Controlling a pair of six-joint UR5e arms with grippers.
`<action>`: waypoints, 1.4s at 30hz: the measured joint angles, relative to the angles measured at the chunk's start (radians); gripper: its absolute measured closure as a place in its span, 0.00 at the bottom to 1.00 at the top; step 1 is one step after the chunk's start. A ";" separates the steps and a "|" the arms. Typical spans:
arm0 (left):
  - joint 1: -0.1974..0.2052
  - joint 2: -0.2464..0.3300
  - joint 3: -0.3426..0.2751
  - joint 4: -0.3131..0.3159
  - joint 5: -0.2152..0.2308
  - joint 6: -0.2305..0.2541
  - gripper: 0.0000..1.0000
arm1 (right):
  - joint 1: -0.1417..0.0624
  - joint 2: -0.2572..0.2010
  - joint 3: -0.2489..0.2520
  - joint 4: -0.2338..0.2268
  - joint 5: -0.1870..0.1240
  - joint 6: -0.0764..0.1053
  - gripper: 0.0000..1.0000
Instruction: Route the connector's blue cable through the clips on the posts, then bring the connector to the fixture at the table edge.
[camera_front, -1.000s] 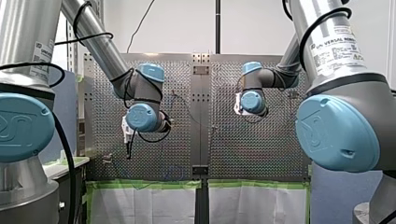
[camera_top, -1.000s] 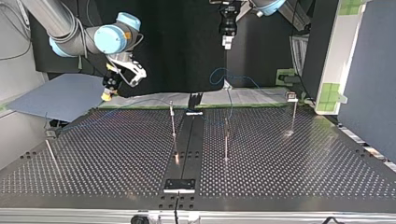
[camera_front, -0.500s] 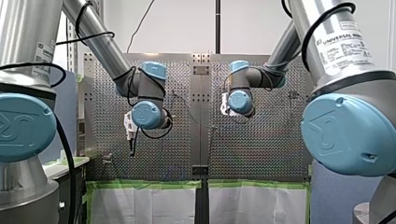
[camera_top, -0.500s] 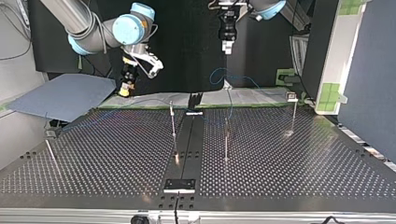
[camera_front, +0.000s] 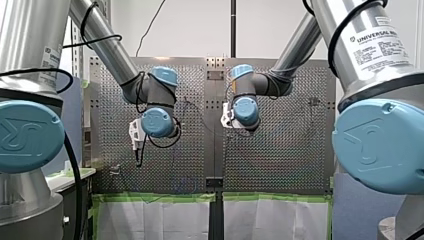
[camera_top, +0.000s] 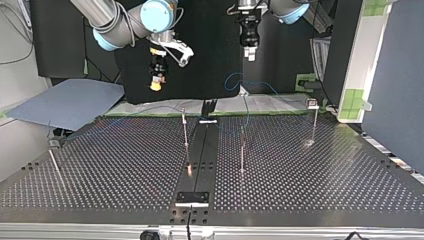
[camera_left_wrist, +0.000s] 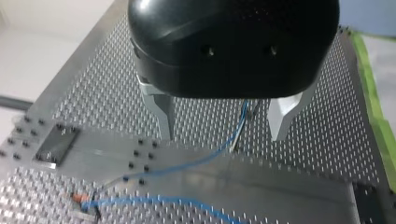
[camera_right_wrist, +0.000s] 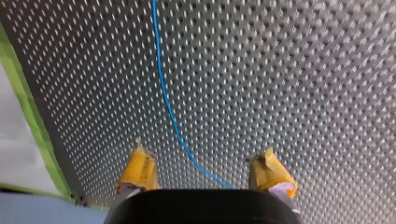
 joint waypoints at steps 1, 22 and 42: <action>0.004 0.000 0.000 -0.005 -0.003 -0.006 0.00 | 0.008 0.000 0.000 -0.001 -0.001 -0.001 0.00; 0.029 0.000 0.001 -0.019 0.015 -0.001 0.00 | 0.112 -0.005 -0.001 0.008 0.002 0.001 0.00; 0.029 0.000 0.001 -0.019 0.015 -0.001 0.00 | 0.112 -0.005 -0.001 0.007 0.002 0.001 0.00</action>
